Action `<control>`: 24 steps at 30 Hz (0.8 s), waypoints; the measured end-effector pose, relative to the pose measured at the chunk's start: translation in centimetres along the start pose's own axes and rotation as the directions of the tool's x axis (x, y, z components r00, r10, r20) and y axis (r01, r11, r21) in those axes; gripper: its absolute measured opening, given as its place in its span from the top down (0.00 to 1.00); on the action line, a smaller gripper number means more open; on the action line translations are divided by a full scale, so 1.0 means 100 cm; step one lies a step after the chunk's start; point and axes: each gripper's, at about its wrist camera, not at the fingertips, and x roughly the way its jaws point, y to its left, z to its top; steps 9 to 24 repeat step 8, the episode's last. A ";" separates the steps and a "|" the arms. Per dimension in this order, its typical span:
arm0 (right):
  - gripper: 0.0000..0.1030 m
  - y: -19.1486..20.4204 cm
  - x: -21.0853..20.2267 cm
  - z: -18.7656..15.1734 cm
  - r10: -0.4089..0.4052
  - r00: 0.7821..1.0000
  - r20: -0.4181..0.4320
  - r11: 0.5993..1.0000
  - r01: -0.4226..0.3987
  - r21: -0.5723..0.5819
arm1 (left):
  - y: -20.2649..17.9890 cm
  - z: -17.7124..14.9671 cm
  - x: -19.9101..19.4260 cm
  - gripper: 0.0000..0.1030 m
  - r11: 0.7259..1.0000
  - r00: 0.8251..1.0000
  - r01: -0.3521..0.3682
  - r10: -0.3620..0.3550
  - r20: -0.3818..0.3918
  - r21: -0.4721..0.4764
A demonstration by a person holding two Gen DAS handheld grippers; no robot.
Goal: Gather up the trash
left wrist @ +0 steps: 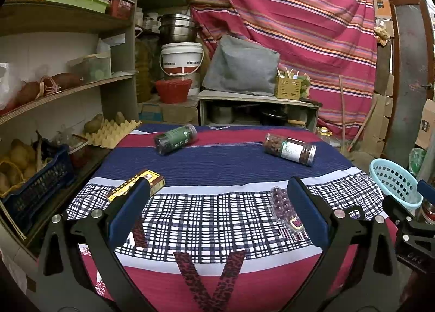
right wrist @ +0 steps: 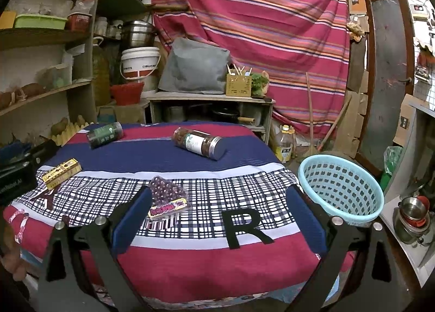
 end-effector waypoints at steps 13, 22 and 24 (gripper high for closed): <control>0.06 0.000 0.002 -0.001 -0.001 1.000 -0.006 1.000 0.001 -0.004 | -0.005 0.001 -0.001 0.05 1.000 1.000 0.001 -0.001 -0.001 0.004; 0.06 0.000 0.002 -0.001 -0.001 1.000 -0.006 1.000 0.001 -0.004 | -0.005 0.001 -0.001 0.05 1.000 1.000 0.001 -0.001 -0.001 0.004; 0.06 0.000 0.002 -0.001 -0.001 1.000 -0.006 1.000 0.001 -0.004 | -0.005 0.001 -0.001 0.05 1.000 1.000 0.001 -0.001 -0.001 0.004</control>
